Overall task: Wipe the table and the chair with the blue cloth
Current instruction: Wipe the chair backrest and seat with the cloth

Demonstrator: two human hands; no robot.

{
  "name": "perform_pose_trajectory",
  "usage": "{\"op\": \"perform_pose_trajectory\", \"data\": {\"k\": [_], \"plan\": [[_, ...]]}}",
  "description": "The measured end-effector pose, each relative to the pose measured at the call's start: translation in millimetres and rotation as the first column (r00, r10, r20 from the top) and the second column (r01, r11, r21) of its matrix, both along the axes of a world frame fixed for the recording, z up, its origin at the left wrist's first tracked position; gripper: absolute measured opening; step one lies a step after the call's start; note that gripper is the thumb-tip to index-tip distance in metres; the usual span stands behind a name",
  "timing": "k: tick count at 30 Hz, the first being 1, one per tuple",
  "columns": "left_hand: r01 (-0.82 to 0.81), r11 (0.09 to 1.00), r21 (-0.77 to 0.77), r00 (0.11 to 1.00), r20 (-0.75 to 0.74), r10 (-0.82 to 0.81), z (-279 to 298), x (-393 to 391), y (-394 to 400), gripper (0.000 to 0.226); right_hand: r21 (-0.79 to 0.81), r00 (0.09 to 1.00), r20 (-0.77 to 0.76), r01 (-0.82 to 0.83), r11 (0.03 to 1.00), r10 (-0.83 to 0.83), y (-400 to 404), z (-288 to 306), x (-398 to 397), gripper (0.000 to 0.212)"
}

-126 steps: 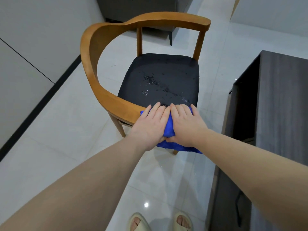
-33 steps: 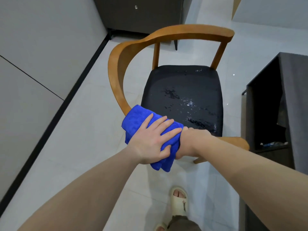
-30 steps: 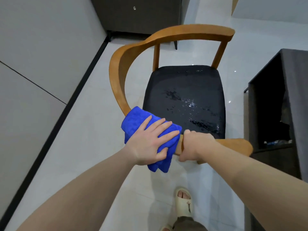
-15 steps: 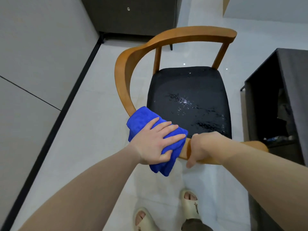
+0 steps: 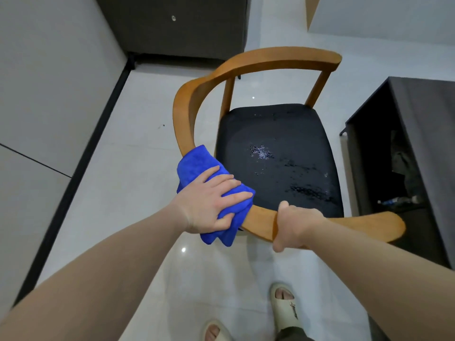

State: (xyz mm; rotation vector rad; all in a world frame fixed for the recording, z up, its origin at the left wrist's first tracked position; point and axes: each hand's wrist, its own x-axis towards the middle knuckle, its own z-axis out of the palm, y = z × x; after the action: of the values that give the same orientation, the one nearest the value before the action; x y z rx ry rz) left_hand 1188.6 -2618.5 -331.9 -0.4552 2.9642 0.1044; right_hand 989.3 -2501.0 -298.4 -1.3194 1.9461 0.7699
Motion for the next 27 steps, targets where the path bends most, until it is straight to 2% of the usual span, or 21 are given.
{"op": "perform_pose_trajectory", "data": {"k": [6, 10, 12, 13, 15, 16, 18, 20, 22, 27], "plan": [[0.077, 0.997, -0.030, 0.997, -0.009, -0.077, 7.4, 7.0, -24.4, 0.052, 0.085, 1.000, -0.019, -0.011, 0.996, 0.013, -7.2, -0.1, 3.5, 0.075], [0.129, 0.990, -0.054, 0.992, 0.018, -0.128, 12.2, 7.4, -44.0, 0.051, 0.299, 0.982, -0.079, -0.142, 0.944, 0.173, -27.7, 16.4, 6.9, 0.094], [0.155, 0.985, -0.074, 0.987, 0.043, -0.152, 15.1, 6.3, -53.1, 0.051, 0.386, 0.985, 0.017, -0.166, 0.907, 0.173, -50.1, 19.8, 12.1, 0.089], [0.172, 0.982, -0.083, 0.985, 0.050, -0.168, 17.2, 5.7, -55.0, 0.051, 0.379, 0.987, 0.098, -0.156, 0.912, 0.128, -60.4, 17.2, 19.1, 0.081], [0.208, 0.975, -0.083, 0.977, 0.059, -0.204, 19.6, 5.1, -62.9, 0.050, 0.211, 0.970, 0.226, -0.144, 0.967, 0.095, -81.8, 4.4, 43.0, 0.066], [0.231, 0.970, -0.073, 0.971, 0.073, -0.225, 19.8, 4.6, -66.7, 0.050, 0.111, 0.965, 0.242, -0.134, 0.985, 0.104, -87.7, -3.8, 56.1, 0.060], [0.266, 0.959, -0.094, 0.961, 0.097, -0.257, 19.9, 3.2, -74.5, 0.049, 0.022, 0.968, 0.196, -0.161, 0.987, 0.154, -94.5, -19.9, 72.5, 0.044], [0.277, 0.955, -0.103, 0.958, 0.111, -0.265, 20.2, 4.3, -82.3, 0.049, -0.024, 0.967, 0.152, -0.205, 0.979, 0.206, -97.9, -31.5, 76.7, 0.032], [0.289, 0.953, -0.093, 0.954, 0.106, -0.279, 19.4, 4.3, -85.5, 0.050, -0.056, 0.966, 0.180, -0.176, 0.983, 0.184, -97.0, -36.5, 72.3, 0.027], [0.317, 0.946, -0.071, 0.945, 0.100, -0.310, 22.6, 7.0, -95.1, 0.051, -0.055, 0.973, 0.229, 0.011, 0.998, 0.002, -90.4, -30.3, 72.6, 0.022]]}}
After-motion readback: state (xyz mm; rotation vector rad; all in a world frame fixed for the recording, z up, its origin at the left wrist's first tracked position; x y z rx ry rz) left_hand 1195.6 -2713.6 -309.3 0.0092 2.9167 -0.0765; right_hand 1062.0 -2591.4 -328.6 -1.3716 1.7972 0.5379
